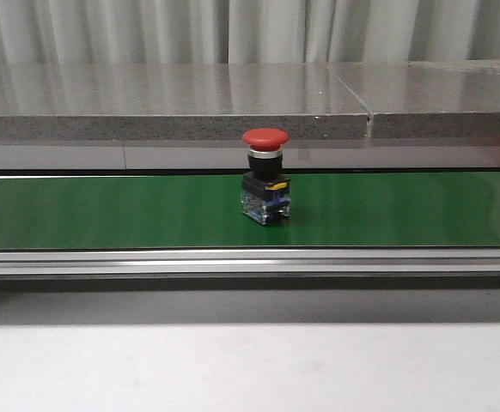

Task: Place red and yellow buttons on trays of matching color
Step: 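Carry the yellow button into the yellow tray and release it, then move the right gripper above the red button riding the belt, then lower the right gripper onto the red button on the belt and grasp it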

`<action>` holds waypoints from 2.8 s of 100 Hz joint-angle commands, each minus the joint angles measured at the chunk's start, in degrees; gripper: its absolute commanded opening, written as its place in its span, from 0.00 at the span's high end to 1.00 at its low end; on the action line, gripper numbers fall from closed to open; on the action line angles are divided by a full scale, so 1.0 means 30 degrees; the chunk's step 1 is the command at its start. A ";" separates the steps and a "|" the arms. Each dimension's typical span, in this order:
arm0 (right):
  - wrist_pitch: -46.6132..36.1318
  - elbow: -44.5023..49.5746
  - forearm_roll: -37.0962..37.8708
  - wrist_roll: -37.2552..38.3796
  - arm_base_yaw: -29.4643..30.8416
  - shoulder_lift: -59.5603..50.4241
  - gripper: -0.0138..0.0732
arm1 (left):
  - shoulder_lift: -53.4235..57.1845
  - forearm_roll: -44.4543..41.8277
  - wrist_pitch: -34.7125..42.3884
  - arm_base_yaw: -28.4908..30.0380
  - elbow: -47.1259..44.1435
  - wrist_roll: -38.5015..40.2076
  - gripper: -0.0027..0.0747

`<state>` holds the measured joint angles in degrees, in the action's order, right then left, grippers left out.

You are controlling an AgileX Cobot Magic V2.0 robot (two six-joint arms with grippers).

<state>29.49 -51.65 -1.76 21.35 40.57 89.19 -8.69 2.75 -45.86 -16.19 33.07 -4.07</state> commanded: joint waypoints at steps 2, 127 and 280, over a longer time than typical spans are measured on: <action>-0.0778 -0.0380 -0.0135 -0.0019 0.0119 -0.0620 0.25 | -0.0236 0.0271 0.1546 -0.0133 0.0484 0.0219 0.99; 0.7208 -0.3955 -0.0515 -0.5220 -0.8021 -0.6785 0.26 | -0.0236 0.0271 0.1546 -0.0133 0.0484 0.0219 0.99; 0.8696 -0.9553 -0.5188 -1.5532 -1.7254 0.2105 0.37 | -0.0236 0.0271 0.1546 -0.0133 0.0484 0.0219 0.99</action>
<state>57.43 -78.51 -15.96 -24.56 -11.35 97.94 -8.69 2.75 -45.86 -16.19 33.07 -4.07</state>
